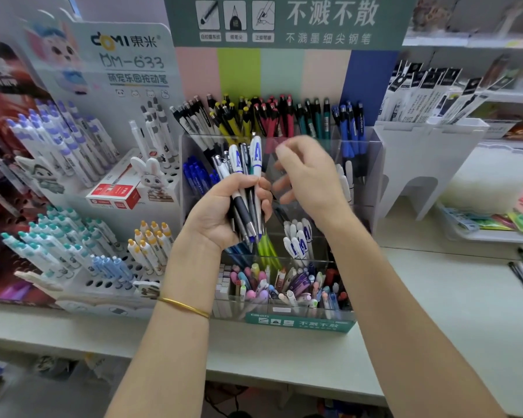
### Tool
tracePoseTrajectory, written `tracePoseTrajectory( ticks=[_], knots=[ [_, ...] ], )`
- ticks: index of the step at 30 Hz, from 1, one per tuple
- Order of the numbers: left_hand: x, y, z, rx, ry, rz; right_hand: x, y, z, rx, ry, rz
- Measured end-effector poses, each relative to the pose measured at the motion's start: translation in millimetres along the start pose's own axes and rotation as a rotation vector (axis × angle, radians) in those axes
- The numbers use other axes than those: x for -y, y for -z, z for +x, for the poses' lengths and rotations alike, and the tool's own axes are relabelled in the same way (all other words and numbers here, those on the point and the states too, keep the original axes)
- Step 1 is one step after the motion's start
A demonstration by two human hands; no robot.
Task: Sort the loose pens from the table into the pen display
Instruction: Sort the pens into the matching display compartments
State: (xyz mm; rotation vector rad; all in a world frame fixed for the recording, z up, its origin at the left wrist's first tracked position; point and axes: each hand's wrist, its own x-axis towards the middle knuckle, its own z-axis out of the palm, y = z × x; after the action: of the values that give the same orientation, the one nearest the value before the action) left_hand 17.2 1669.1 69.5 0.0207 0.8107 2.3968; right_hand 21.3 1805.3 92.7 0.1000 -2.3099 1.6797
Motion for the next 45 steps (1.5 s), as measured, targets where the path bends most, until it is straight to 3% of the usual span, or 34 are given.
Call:
tracePoseTrajectory(
  ticks=[3, 5, 9, 19, 28, 39, 45],
  knots=[
    [0.7, -6.2, 2.4, -0.038, -0.089, -0.010, -23.9, 2.2, -27.5, 0.238, -0.304, 0.279],
    [1.1, -8.1, 5.3, -0.047, -0.144, -0.027, -39.2, 3.5, -39.4, 0.402, -0.411, 0.429],
    [2.5, -9.0, 10.7, -0.075, -0.224, -0.056, -56.3, 3.3, -53.7, 0.529, -0.378, 0.569],
    [2.1, -11.4, 16.1, -0.064, -0.300, -0.027, -66.8, -12.2, -53.0, 0.316, -0.133, 0.555],
    [1.8, 1.7, 21.3, -0.049, -0.436, 0.130, -71.5, -15.8, -46.1, 0.332, -0.140, 0.535],
    [23.4, 2.8, 11.7, -0.064, -0.775, 0.706, -85.9, -21.3, -40.9, 0.375, -0.224, 0.543],
    [21.8, -4.6, 12.1, -0.088, -0.848, 0.575, -79.5, -22.8, -38.4, 0.316, -0.213, 0.591]
  ],
)
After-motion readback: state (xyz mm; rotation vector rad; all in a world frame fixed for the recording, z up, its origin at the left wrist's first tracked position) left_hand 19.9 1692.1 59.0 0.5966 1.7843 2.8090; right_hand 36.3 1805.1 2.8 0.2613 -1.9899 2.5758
